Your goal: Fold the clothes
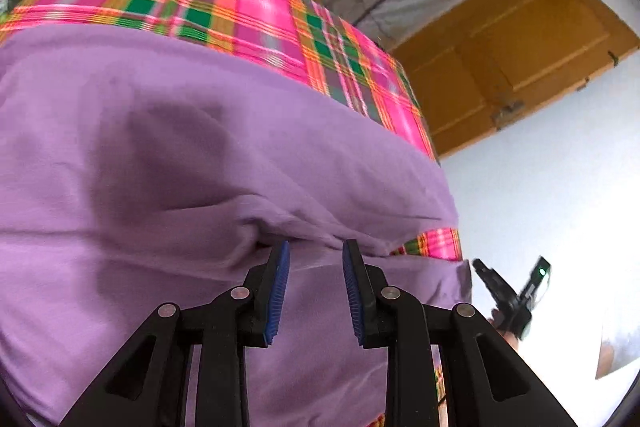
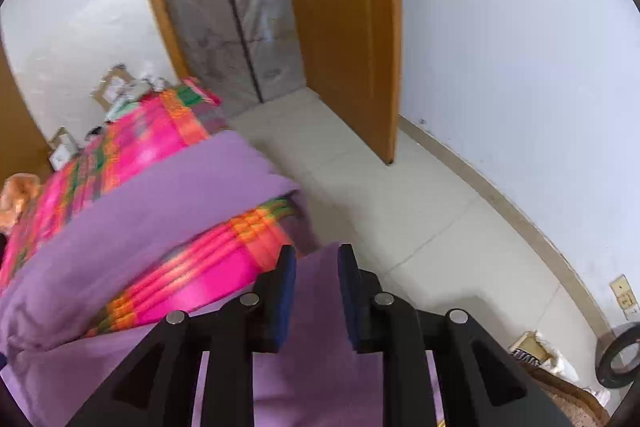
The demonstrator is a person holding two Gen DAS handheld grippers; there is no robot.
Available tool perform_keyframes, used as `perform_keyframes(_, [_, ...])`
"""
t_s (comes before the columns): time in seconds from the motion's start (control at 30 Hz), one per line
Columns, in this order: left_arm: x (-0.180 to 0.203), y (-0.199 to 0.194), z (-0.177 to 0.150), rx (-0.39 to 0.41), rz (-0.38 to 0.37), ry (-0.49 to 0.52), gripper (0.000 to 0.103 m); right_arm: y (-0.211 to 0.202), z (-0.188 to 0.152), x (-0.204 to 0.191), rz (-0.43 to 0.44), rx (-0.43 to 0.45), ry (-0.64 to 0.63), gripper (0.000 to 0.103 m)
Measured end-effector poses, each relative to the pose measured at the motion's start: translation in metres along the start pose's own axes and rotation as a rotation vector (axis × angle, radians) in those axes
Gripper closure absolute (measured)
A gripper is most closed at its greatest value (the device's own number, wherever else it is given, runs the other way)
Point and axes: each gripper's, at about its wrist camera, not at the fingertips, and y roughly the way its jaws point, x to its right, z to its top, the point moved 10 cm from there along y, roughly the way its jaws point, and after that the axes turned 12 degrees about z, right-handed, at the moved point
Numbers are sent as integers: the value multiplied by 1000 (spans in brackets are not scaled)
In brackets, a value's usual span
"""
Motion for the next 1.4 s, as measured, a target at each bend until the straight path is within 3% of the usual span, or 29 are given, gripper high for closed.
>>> perform_keyframes(0.1, [-12, -19, -2, 27, 5, -17, 75, -28, 4, -35, 54, 70, -65, 79])
perform_keyframes(0.23, [-32, -40, -4, 50, 22, -36, 74, -46, 4, -57, 92, 97, -93, 79])
perform_keyframes(0.47, [-80, -68, -11, 32, -9, -156, 71, -62, -16, -56, 104, 115, -49, 79])
perform_keyframes(0.57, [-111, -83, -10, 43, -32, -262, 71, -73, -23, -49, 102, 126, -41, 79])
perform_keyframes(0.7, [-149, -98, -9, 90, 83, -289, 71, -95, -21, -51, 82, 148, -108, 79])
perform_keyframes(0.83, [-170, -108, -20, 106, 193, -225, 71, -117, -15, -72, 51, 174, -269, 77])
perform_keyframes(0.9, [-180, -109, -26, 107, 254, -186, 71, -119, -24, -90, 75, 154, -352, 70])
perform_keyframes(1.0, [-202, -115, -36, 130, 383, -123, 71, -106, -57, -125, 157, 77, -451, 70])
perform_keyframes(1.17, [-222, -106, -47, 116, 427, -114, 71, -65, -128, -187, 296, -80, -546, 70])
perform_keyframes(1.4, [-248, -92, -51, 101, 484, -128, 71, -47, -185, -253, 405, -127, -584, 70])
